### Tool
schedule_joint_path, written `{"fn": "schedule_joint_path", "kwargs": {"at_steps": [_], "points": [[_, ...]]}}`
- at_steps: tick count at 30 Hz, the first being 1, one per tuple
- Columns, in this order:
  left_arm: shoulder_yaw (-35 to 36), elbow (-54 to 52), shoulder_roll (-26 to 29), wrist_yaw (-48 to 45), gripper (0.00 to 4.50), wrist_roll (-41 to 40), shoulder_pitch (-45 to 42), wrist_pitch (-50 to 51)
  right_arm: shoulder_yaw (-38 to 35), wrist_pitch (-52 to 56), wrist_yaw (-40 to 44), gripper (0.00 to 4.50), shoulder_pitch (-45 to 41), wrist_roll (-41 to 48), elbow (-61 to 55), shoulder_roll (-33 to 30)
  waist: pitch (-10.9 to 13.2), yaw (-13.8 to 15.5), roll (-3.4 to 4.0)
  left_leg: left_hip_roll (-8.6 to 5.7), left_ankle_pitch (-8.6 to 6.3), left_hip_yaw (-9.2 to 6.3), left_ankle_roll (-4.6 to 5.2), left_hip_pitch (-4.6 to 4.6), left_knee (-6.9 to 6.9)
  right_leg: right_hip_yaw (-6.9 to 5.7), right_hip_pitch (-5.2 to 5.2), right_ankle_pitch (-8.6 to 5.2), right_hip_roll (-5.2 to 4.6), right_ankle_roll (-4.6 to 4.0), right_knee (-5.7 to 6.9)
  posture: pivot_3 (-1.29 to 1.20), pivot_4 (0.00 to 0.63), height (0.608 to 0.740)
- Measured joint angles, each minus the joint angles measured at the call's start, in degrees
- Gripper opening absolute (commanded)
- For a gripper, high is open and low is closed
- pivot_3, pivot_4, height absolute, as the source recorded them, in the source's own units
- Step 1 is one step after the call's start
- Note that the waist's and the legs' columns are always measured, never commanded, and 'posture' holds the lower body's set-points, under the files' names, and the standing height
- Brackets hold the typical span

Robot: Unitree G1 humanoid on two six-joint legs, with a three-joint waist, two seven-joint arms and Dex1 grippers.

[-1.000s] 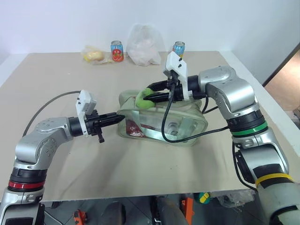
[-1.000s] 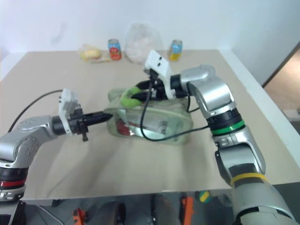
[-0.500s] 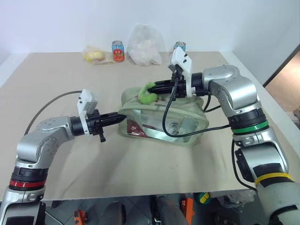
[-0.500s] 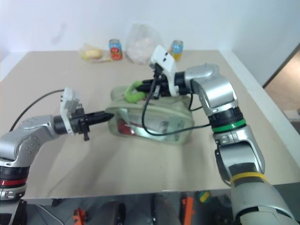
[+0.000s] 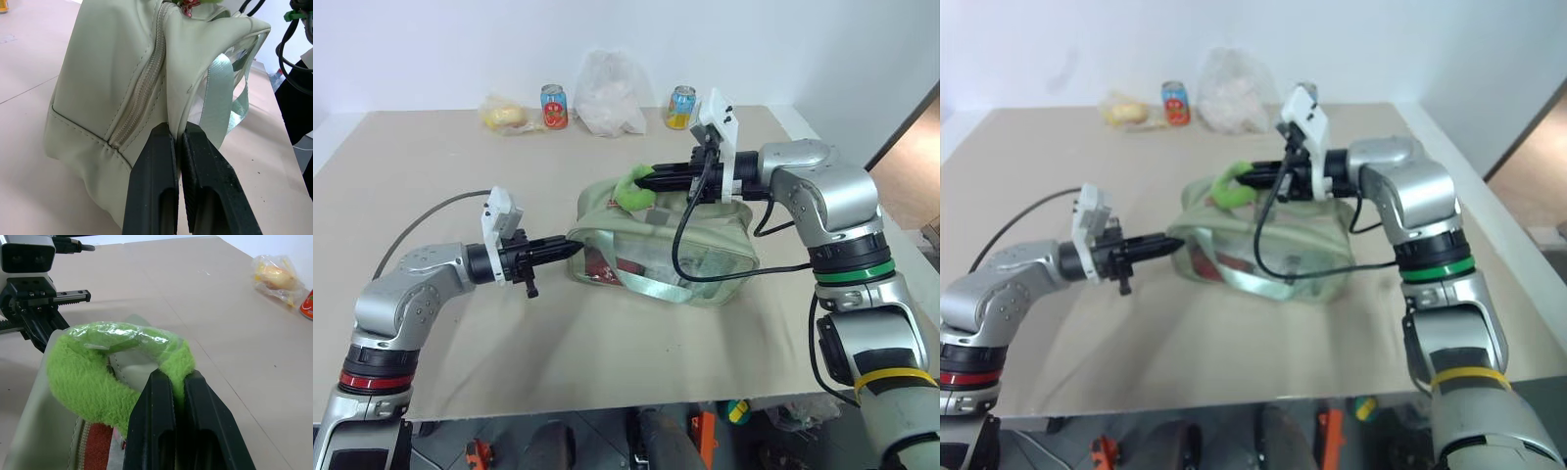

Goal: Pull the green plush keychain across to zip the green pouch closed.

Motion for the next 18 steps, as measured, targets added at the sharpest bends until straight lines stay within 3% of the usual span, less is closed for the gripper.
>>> {"fn": "schedule_joint_path", "kwargs": {"at_steps": [6, 17, 18], "points": [[0.3, 0.2, 0.1, 0.0, 0.00, -0.2, 0.6, 0.0, -1.6, 0.2, -0.9, 2.42, 2.1, 0.3, -1.3, -0.3, 0.0, -0.1, 0.00, 0.01, 0.00, 0.00, 0.01, 0.06, 0.00, 0.04, 0.01, 0.01, 0.00, 0.02, 0.00, 0.00, 0.150, 0.740], [0.9, 0.1, 0.1, 0.5, 0.00, -0.6, 1.4, 0.1, -1.6, 1.0, -2.3, 2.42, 1.2, -0.4, 0.9, 1.3, 0.0, -0.2, 0.00, 0.07, 0.00, 0.04, 0.00, 0.13, -0.01, 0.10, 0.02, 0.03, 0.10, -0.02, 0.01, 0.00, 0.150, 0.740], [1.0, 0.0, 0.1, 0.5, 0.00, -0.7, 1.6, 0.1, -1.6, 1.0, -2.2, 2.18, 1.1, -0.4, 1.0, 1.5, 0.0, -0.2, 0.00, 0.07, 0.00, 0.04, 0.01, 0.13, 0.00, 0.10, 0.01, 0.04, 0.10, -0.02, 0.01, 0.00, 0.150, 0.740]]}}
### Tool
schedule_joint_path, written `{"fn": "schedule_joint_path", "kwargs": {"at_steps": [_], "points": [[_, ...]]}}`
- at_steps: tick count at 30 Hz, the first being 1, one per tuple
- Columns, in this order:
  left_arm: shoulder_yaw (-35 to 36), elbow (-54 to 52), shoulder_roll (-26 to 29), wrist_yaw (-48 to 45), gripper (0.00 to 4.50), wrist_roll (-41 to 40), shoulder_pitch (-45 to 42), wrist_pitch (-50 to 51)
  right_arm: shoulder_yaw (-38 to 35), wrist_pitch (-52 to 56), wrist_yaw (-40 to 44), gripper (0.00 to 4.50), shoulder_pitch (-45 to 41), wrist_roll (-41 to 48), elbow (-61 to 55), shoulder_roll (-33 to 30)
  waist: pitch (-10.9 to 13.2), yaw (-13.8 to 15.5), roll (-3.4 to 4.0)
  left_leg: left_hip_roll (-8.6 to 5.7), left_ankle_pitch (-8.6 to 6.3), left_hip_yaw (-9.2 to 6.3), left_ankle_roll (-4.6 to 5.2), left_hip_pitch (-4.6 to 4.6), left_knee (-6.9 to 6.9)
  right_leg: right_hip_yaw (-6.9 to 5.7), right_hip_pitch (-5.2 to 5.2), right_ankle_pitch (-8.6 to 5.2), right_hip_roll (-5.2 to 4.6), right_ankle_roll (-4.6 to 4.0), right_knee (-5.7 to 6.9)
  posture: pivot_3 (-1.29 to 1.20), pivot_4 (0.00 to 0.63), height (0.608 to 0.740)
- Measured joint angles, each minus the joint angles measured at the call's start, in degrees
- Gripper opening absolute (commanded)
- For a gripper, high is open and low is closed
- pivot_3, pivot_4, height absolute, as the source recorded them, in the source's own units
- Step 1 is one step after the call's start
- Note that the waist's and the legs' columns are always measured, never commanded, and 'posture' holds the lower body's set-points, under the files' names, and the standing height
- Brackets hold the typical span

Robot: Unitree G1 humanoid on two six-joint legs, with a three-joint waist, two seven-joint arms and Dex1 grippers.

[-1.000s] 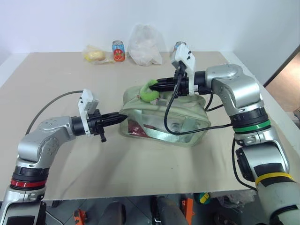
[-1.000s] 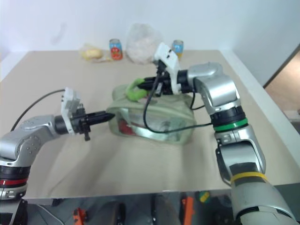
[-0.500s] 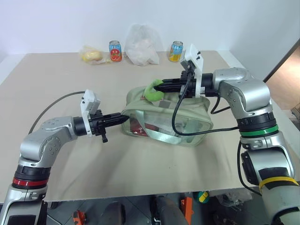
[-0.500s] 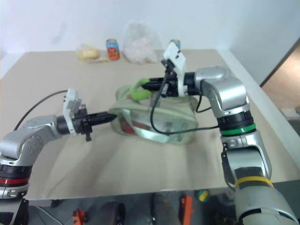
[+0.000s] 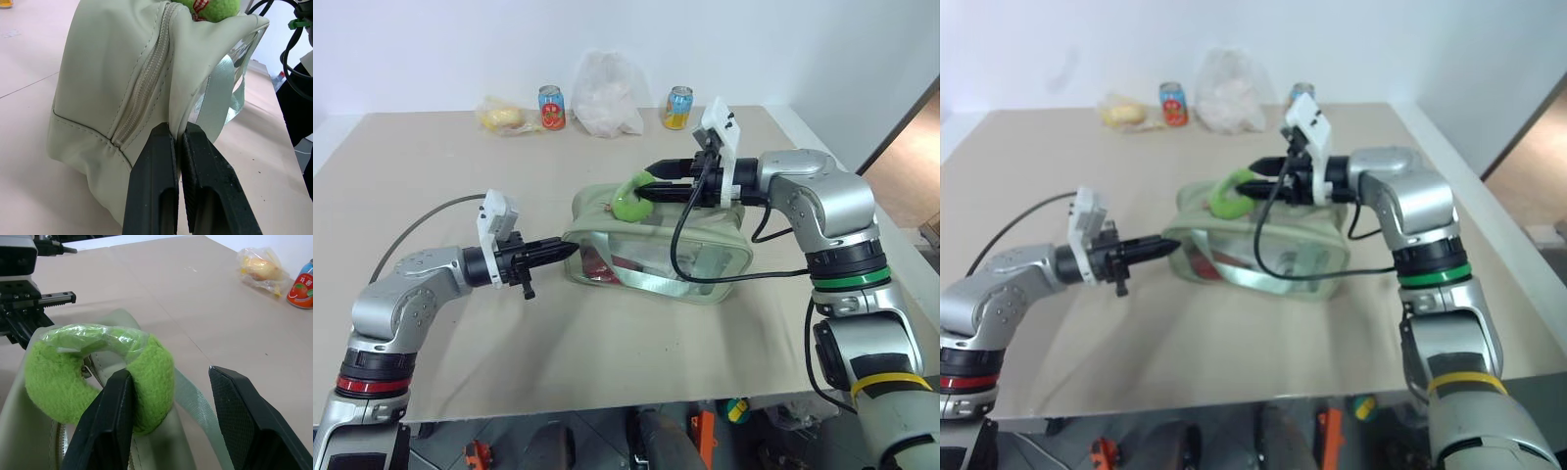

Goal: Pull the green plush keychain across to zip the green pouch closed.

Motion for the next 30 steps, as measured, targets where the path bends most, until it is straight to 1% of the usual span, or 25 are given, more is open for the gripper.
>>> {"fn": "schedule_joint_path", "kwargs": {"at_steps": [3, 4, 5, 6, 7, 18, 19, 21, 26, 28, 30], "points": [[0.0, -0.1, 0.0, 0.1, 0.00, -0.2, 0.2, 0.0, 0.0, 0.0, 0.6, 1.30, -0.1, -0.2, 0.0, 0.1, 0.0, 0.0, 0.00, 0.00, 0.00, 0.00, 0.00, 0.00, 0.00, 0.00, 0.00, 0.00, -0.01, 0.00, 0.00, 0.00, 0.150, 0.740], [0.0, -0.1, 0.0, 0.3, 0.00, -0.2, 0.2, 0.0, 0.0, 0.0, 0.6, 0.93, -0.2, -0.2, 0.1, 0.2, 0.0, 0.0, 0.00, 0.00, 0.00, 0.01, 0.00, 0.01, 0.00, 0.00, 0.00, 0.00, -0.01, 0.01, 0.00, 0.00, 0.150, 0.740], [0.0, -0.1, 0.0, 0.4, 0.00, -0.2, 0.2, 0.0, 0.0, 0.0, 0.6, 0.69, -0.3, -0.2, 0.3, 0.2, 0.0, 0.0, 0.00, 0.00, 0.00, 0.01, 0.00, 0.01, 0.00, 0.01, 0.00, 0.00, -0.01, 0.01, 0.00, 0.00, 0.150, 0.740], [0.0, -0.1, 0.0, 0.5, 0.00, -0.2, 0.2, 0.0, 0.0, -0.1, 0.6, 0.26, -0.4, -0.2, 0.4, 0.2, 0.0, 0.0, 0.00, -0.01, 0.00, 0.01, 0.00, 0.01, 0.00, 0.01, 0.00, 0.00, -0.01, 0.01, 0.00, 0.00, 0.150, 0.740], [0.0, -0.1, 0.0, 0.5, 0.00, -0.3, 0.2, 0.0, 0.0, -0.1, 0.7, 0.02, -0.5, -0.2, 0.4, 0.2, 0.0, 0.0, 0.00, 0.00, 0.00, 0.01, 0.00, 0.01, 0.00, 0.00, 0.00, 0.00, -0.01, 0.01, 0.00, 0.00, 0.150, 0.740], [-0.2, 0.2, -0.1, 0.3, 0.00, -0.5, 0.2, -0.1, -0.1, -0.8, 1.2, 0.02, -0.5, -0.2, 0.3, -0.8, 0.0, 0.0, 0.00, -0.02, 0.00, 0.02, 0.00, 0.00, 0.00, 0.00, 0.00, 0.00, -0.03, 0.01, 0.00, 0.00, 0.150, 0.740], [-0.3, 0.2, -0.2, 0.3, 0.00, -0.5, 0.1, -0.2, -0.1, -1.1, 1.5, 0.02, -0.5, -0.2, 0.3, -1.5, 0.0, 0.1, 0.00, -0.03, 0.00, 0.02, 0.00, -0.01, 0.00, -0.01, 0.00, 0.00, -0.04, 0.01, -0.01, 0.00, 0.150, 0.740], [-0.4, 0.3, -0.3, 0.2, 0.00, -0.6, 0.2, -0.1, -0.7, -1.5, 1.7, 0.02, -0.5, -0.4, 0.4, -5.0, 0.0, 0.2, 0.00, -0.05, 0.00, 0.03, 0.00, -0.05, 0.00, -0.03, 0.00, -0.01, -0.09, 0.02, -0.01, 0.00, 0.150, 0.740], [-0.3, 0.4, -0.3, -0.5, 0.00, -0.6, 0.4, -0.1, -4.8, -1.7, 2.2, 0.02, 0.3, -0.9, 0.7, -13.0, 0.0, 0.2, 0.00, -0.11, -0.04, 0.06, 0.07, -0.07, -0.01, -0.01, 0.00, -0.03, -0.12, 0.04, -0.06, 0.00, 0.150, 0.740], [-0.1, 0.6, -0.3, -0.6, 0.00, -0.7, 0.5, -0.1, -6.6, -1.0, 2.1, 0.02, 2.2, -0.9, 0.0, -15.2, 0.0, 0.1, 0.00, -0.09, -0.05, 0.06, 0.09, -0.03, -0.01, 0.03, 0.01, -0.04, -0.08, 0.05, -0.06, 0.00, 0.150, 0.740], [-0.1, 0.9, -0.3, -0.7, 0.00, -0.6, 0.4, -0.1, -6.9, -0.7, 2.1, 0.02, 4.4, -0.9, -1.0, -15.7, 0.0, 0.0, 0.00, -0.05, -0.05, 0.06, 0.09, 0.04, -0.01, 0.10, 0.02, -0.18, -0.02, 0.28, -0.03, 0.00, 0.150, 0.740]]}}
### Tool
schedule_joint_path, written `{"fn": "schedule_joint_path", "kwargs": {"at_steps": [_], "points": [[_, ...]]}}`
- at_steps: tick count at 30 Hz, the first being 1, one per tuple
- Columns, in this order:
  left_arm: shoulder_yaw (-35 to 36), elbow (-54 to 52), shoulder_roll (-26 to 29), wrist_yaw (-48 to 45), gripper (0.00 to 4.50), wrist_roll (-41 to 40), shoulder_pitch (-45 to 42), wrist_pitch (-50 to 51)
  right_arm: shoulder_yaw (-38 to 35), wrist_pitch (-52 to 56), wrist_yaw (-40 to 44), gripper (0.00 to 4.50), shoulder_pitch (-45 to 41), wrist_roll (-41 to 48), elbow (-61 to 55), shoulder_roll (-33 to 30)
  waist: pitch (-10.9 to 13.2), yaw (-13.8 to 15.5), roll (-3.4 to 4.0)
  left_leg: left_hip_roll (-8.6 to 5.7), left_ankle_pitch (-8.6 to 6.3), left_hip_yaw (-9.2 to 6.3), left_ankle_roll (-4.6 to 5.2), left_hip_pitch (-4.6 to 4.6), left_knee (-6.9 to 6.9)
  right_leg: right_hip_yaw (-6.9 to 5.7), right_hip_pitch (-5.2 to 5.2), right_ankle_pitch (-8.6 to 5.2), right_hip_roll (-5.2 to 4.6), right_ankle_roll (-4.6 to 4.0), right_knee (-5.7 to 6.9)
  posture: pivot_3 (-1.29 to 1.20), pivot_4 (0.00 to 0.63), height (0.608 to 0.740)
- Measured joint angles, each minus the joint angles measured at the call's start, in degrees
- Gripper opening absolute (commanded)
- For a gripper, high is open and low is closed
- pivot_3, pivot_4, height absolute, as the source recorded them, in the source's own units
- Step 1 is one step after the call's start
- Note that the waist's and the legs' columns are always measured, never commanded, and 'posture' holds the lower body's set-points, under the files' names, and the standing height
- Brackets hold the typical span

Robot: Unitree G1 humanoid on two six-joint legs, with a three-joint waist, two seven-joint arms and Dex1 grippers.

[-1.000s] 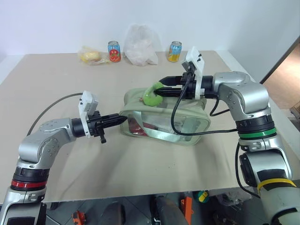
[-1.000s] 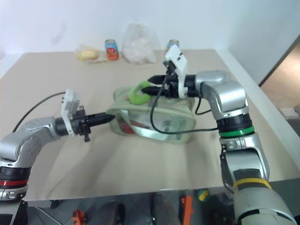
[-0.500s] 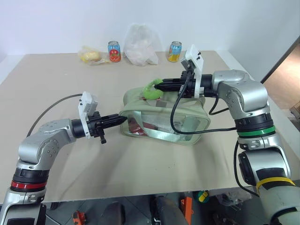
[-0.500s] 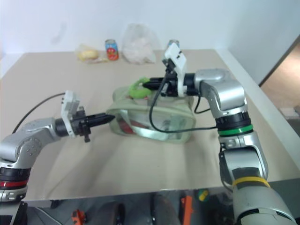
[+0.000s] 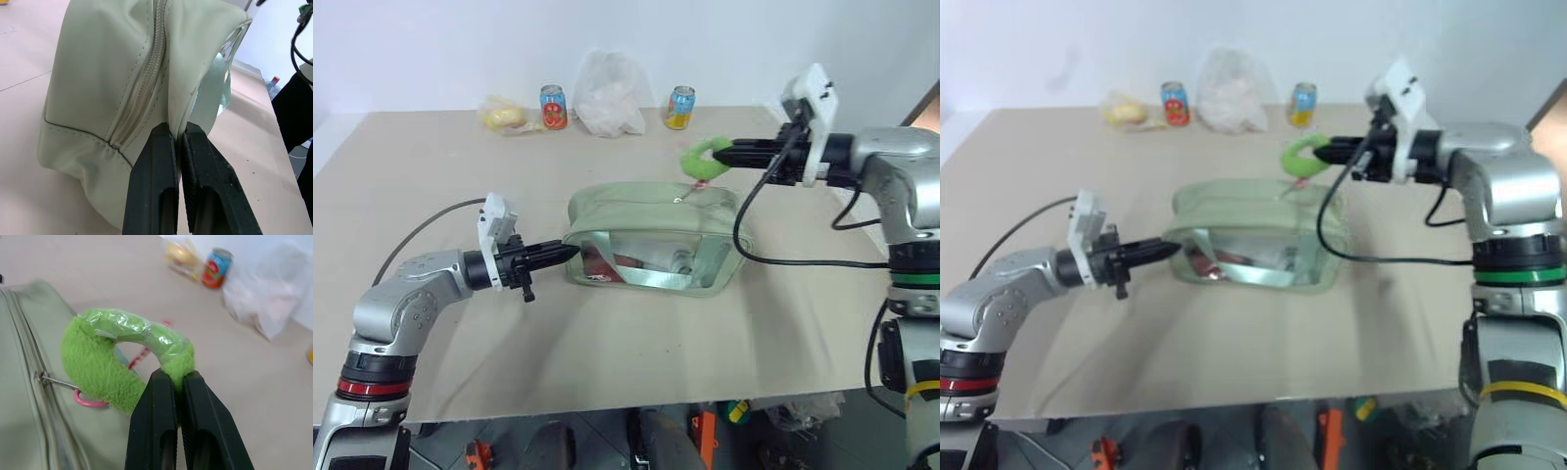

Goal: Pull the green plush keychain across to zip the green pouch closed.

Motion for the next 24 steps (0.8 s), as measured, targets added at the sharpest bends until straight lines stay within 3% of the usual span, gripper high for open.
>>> {"fn": "schedule_joint_path", "kwargs": {"at_steps": [6, 10, 14, 16, 19, 21, 24], "points": [[-0.7, 0.4, -0.1, -0.9, 0.00, 0.0, -0.1, 0.1, -3.5, -0.2, 0.7, 0.02, 10.3, 0.7, -5.0, -5.5, 0.0, 0.4, 0.01, 0.00, 0.07, -0.04, -0.04, -0.02, 0.02, -0.11, 0.08, 0.01, 0.00, -0.02, 0.03, 0.00, 0.150, 0.740], [-0.3, 0.3, 0.1, -1.0, 0.00, -0.1, 0.3, 0.2, -8.3, -3.2, -0.1, 0.02, 20.7, -1.8, 0.1, -12.5, 0.0, 0.4, -0.01, -0.05, 0.05, 0.05, -0.01, -0.01, 0.01, -0.01, 0.10, -0.02, -0.06, 0.04, 0.00, 0.00, 0.150, 0.740], [-0.7, -0.1, 0.1, -1.1, 0.00, -0.1, 0.1, 0.6, -9.9, -6.8, -1.4, 0.02, 29.8, -2.3, 1.4, -13.4, -0.1, -0.2, 0.10, -0.03, 0.03, 0.08, 0.03, 0.04, 0.00, 0.14, 0.19, 0.01, 0.03, 0.11, 0.02, 0.00, 0.150, 0.740], [-0.7, 0.0, 0.1, -1.1, 0.00, -0.2, 0.1, 1.0, -9.9, -6.7, -2.8, 0.02, 33.1, -2.3, -0.5, -11.9, -0.1, -0.2, 0.08, 0.00, 0.05, 0.04, 0.01, 0.34, 0.01, 0.11, 0.29, 0.02, 0.08, 0.11, 0.02, 0.00, 0.150, 0.740], [-0.7, 0.6, 0.1, -0.9, 0.00, -0.2, 0.1, 1.4, -6.4, -6.1, -6.6, 0.02, 38.4, -2.6, -4.4, -3.6, -0.2, -0.1, -0.19, 0.16, 0.06, 0.00, 0.00, 0.83, -0.01, 0.02, 0.80, -0.05, 0.25, -0.02, 0.01, 0.00, 0.150, 0.740], [-0.1, 1.1, 0.2, -0.6, 0.00, -0.1, 0.2, 1.9, -5.0, -6.9, -9.1, 0.02, 38.5, -3.1, -4.9, 1.8, -0.2, -0.3, -0.17, 0.23, 0.05, -0.04, -0.01, 0.93, -0.04, 0.05, 1.06, -0.15, 0.36, -0.20, 0.03, 0.00, 0.150, 0.740], [0.4, 1.6, 0.5, 0.2, 0.00, -0.1, 0.2, 2.5, -4.3, -6.7, -11.0, 0.02, 37.2, -4.3, -4.2, 5.4, -0.7, -1.1, -0.82, 0.24, 0.05, -0.27, -0.01, 1.51, -0.08, 0.12, 1.29, -0.15, 0.58, -0.27, 0.02, 0.00, 0.150, 0.740]]}}
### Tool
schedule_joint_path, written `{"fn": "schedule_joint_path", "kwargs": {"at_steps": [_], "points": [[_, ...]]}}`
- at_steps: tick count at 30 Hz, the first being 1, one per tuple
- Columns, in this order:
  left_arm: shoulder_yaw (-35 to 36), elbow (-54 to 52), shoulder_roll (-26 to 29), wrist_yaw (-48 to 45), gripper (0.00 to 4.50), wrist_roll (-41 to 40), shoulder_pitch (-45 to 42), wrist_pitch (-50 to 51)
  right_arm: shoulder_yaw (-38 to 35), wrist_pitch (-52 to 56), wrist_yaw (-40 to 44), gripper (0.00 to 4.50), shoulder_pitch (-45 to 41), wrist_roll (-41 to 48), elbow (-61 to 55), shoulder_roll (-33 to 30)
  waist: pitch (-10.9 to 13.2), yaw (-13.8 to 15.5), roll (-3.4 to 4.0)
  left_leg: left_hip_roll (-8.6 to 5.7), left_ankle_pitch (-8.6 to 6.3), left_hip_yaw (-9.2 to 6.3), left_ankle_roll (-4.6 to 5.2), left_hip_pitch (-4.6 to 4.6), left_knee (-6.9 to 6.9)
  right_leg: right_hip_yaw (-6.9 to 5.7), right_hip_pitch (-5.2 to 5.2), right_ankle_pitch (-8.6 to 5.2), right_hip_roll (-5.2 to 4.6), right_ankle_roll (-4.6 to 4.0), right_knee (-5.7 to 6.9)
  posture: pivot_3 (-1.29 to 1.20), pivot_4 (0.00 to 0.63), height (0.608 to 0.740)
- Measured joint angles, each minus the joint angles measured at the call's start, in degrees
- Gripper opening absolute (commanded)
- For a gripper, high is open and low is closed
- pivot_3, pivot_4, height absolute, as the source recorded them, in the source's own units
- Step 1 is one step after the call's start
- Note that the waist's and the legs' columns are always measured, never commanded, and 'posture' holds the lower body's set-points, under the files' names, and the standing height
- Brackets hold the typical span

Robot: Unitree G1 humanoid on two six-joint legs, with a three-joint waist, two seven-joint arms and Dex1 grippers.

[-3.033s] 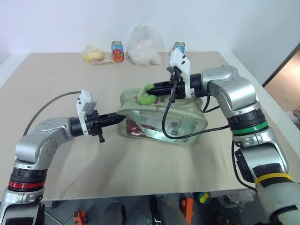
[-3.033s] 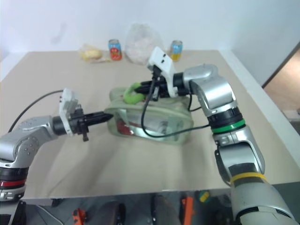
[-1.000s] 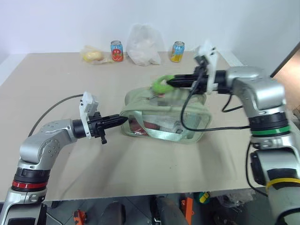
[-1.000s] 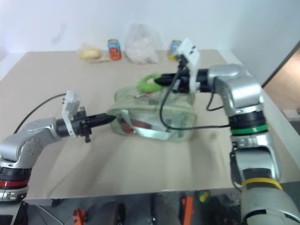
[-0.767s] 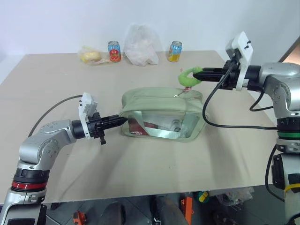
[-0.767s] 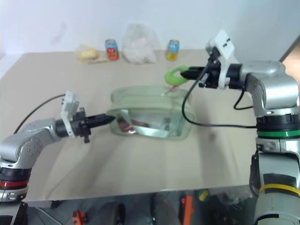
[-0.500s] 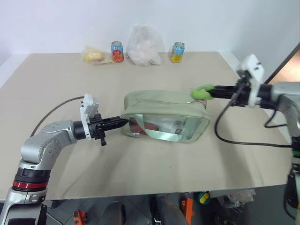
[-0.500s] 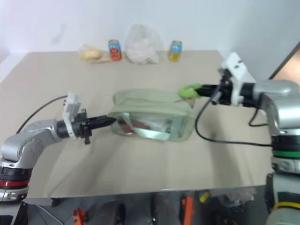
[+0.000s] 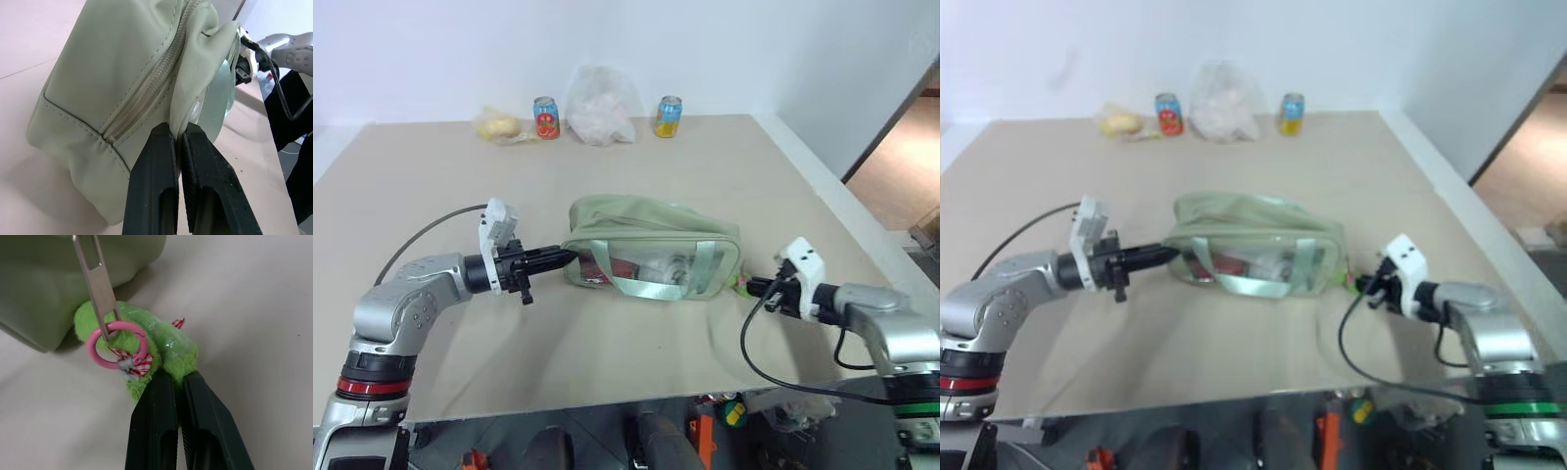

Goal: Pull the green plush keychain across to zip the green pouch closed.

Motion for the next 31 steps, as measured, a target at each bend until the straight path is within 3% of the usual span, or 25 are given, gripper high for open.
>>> {"fn": "schedule_joint_path", "kwargs": {"at_steps": [5, 9, 15, 22, 27, 31], "points": [[0.8, 0.2, 0.0, 1.2, 0.00, -0.1, 0.0, 1.1, 0.8, 2.1, -1.0, 0.02, -3.6, -0.7, 1.9, 1.6, -0.1, -0.3, -0.14, -0.13, 0.01, -0.39, -0.01, 0.23, 0.00, 0.41, 0.05, 0.03, 0.40, -0.04, 0.00, 0.00, 0.150, 0.740], [1.5, -0.4, 0.2, 1.5, 0.00, -0.2, 0.7, 1.1, -1.6, 4.1, 2.8, 0.02, -3.6, 2.8, 1.6, -0.5, 0.0, -0.2, 0.10, -0.22, 0.01, -0.32, -0.01, 0.12, -0.26, 0.73, -0.14, 0.03, 0.50, -0.10, 0.03, 0.00, 0.150, 0.740], [4.1, 0.1, 0.7, 4.8, 2.03, -0.3, 1.6, 2.0, -10.2, 7.7, 8.6, 1.99, -1.4, 11.7, -7.8, -6.7, 0.1, -0.2, 0.18, -0.21, -0.12, -0.35, -0.13, -0.11, -0.89, 0.97, -0.33, -0.22, 0.56, -0.19, 0.01, 0.00, 0.150, 0.740], [18.4, 0.0, 3.1, 11.0, 4.45, -8.9, 0.8, 6.9, -23.0, 13.8, 12.3, 4.45, 3.7, 21.6, -13.4, -12.1, 0.1, 0.0, 0.22, -0.25, -0.21, -0.46, -0.19, -0.10, -0.88, 0.76, -0.42, -0.42, 0.41, -0.15, 0.00, 0.00, 0.150, 0.740], [23.7, 3.5, 7.1, 11.6, 4.45, -7.8, 6.5, 5.9, -30.8, 15.1, 12.7, 4.45, 8.3, 24.1, -12.5, -14.1, 0.1, 0.0, 0.25, -0.30, -0.24, -0.35, -0.20, 0.08, -0.89, 0.89, -0.24, -0.48, 0.35, -0.05, -0.02, 0.00, 0.150, 0.740], [24.9, 11.7, 6.5, 12.4, 4.45, -4.0, 13.5, 4.3, -31.9, 15.4, 10.8, 4.45, 12.3, 24.1, -9.5, -11.8, 0.1, -0.1, 0.11, -0.21, -0.24, -0.33, -0.20, 0.13, -0.87, 0.87, -0.31, -0.55, 0.37, -0.19, -0.02, 0.00, 0.150, 0.740]]}}
